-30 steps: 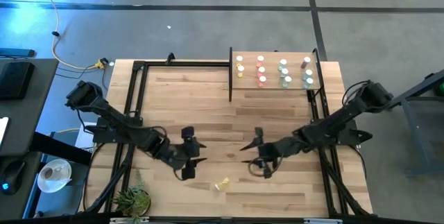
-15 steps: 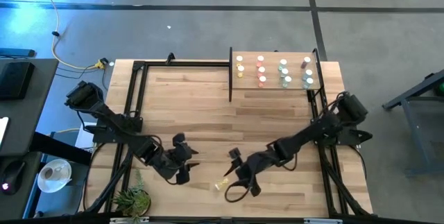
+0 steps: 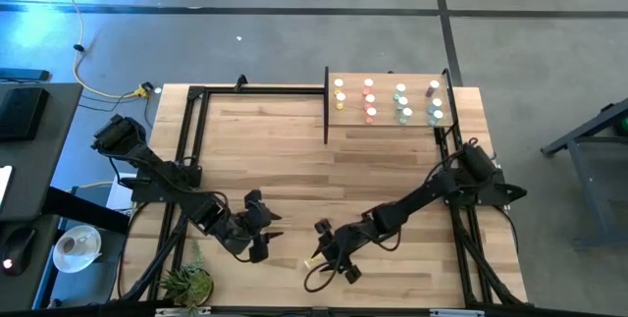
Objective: Pick and place medicine bottles onto shelf by color
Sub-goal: Put the yellow pill bottle on the shelf aligned with the other yellow pill bottle
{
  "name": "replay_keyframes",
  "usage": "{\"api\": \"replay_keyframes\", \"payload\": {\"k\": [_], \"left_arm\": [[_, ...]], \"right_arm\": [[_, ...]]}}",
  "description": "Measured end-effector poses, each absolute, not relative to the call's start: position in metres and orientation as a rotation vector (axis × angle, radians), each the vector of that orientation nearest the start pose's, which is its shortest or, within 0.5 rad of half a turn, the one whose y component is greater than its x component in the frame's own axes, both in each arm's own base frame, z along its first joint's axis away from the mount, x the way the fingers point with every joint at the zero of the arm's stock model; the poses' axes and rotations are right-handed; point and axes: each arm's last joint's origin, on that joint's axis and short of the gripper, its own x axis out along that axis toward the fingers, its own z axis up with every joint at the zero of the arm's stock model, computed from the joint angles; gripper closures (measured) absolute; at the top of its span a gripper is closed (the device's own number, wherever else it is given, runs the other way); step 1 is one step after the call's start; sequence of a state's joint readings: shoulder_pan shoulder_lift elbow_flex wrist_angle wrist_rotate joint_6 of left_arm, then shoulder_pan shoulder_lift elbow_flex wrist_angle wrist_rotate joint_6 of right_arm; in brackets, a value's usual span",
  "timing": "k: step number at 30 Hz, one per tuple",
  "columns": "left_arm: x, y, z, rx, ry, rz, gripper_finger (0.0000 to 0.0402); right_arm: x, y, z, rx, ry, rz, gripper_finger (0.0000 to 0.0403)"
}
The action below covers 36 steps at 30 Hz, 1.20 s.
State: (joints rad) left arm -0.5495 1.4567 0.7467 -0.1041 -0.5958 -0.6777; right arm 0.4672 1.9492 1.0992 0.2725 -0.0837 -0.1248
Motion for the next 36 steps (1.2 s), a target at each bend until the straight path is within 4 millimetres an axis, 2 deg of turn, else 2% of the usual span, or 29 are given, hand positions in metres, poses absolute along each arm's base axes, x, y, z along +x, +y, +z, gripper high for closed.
{"api": "replay_keyframes", "payload": {"k": [12, 20, 36], "left_arm": [[0.250, -0.123, 0.184, -0.202, 0.641, 0.275, 0.0206], [0.258, -0.106, 0.184, -0.193, 0.676, 0.270, 0.0206], [0.273, -0.060, 0.183, -0.018, 0.731, 0.290, 0.0206]], "right_arm": [[0.373, 0.168, 0.114, -0.180, 0.644, 0.509, 0.0213], [0.373, 0.165, 0.108, -0.153, 0.685, 0.517, 0.0215], [0.377, 0.145, 0.104, -0.128, 0.747, 0.537, 0.0300]]}}
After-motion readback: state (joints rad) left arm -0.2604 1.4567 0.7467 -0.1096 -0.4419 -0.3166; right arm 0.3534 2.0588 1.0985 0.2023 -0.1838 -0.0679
